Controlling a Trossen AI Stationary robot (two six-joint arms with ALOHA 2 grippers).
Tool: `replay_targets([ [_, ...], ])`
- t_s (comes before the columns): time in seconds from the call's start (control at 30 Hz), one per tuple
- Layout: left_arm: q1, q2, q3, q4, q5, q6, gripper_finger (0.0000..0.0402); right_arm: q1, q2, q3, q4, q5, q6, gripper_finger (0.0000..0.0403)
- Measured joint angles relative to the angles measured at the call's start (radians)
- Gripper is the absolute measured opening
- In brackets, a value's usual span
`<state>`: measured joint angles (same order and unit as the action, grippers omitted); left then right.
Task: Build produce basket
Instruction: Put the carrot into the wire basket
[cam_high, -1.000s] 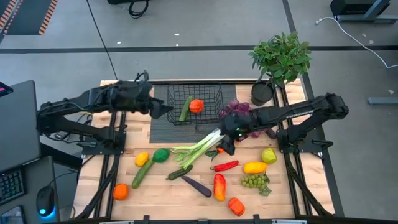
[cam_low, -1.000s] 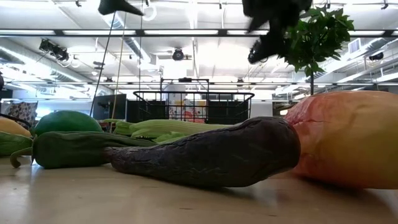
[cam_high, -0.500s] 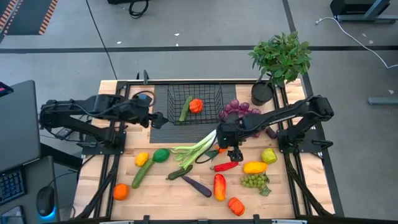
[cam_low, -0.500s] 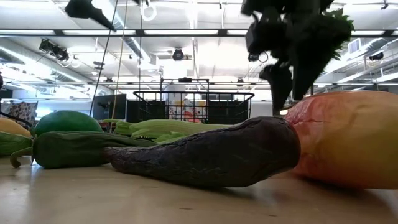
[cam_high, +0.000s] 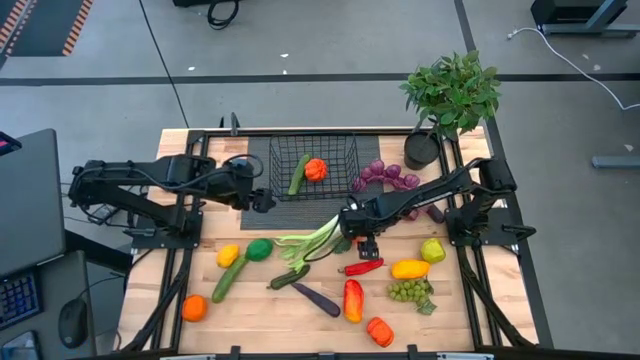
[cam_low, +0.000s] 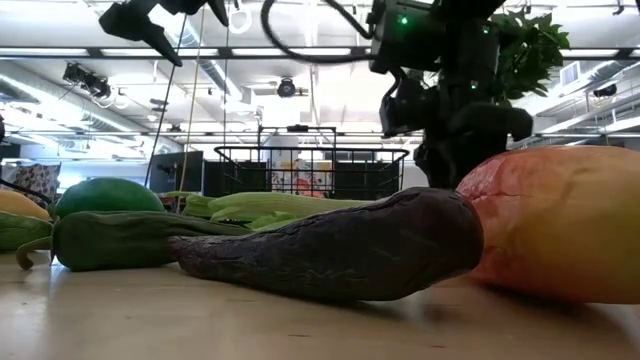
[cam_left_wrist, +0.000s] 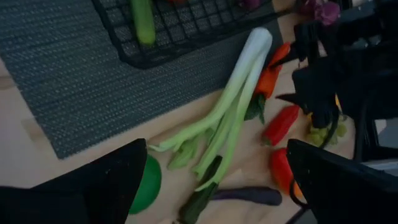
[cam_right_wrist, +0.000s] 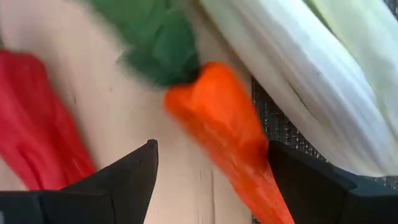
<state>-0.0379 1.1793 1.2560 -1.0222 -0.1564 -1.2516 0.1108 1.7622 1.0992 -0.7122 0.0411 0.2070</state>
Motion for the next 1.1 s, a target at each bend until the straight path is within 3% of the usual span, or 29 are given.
replay_targets([
  [0.37,0.002,0.000,0.000,-0.001,0.031,0.115,0.0392,0.008,0.021,0.000,0.055,-0.013,0.126,0.0291],
  [0.6,0.002,0.000,0.000,0.003,0.033,0.180,0.0392,0.026,0.016,0.000,0.035,-0.039,0.167,0.0205],
  [0.8,0.002,0.000,0.000,0.005,0.035,0.295,0.0392,0.027,0.016,0.012,0.014,-0.139,0.195,0.0136],
  [0.93,0.002,0.000,0.000,0.005,0.034,0.298,0.0392,0.027,0.016,0.115,-0.083,-0.161,0.184,0.0119],
  [1.1,0.002,0.000,0.000,0.010,0.034,0.344,0.0392,0.027,0.016,0.337,-0.227,-0.087,0.097,0.0117],
])
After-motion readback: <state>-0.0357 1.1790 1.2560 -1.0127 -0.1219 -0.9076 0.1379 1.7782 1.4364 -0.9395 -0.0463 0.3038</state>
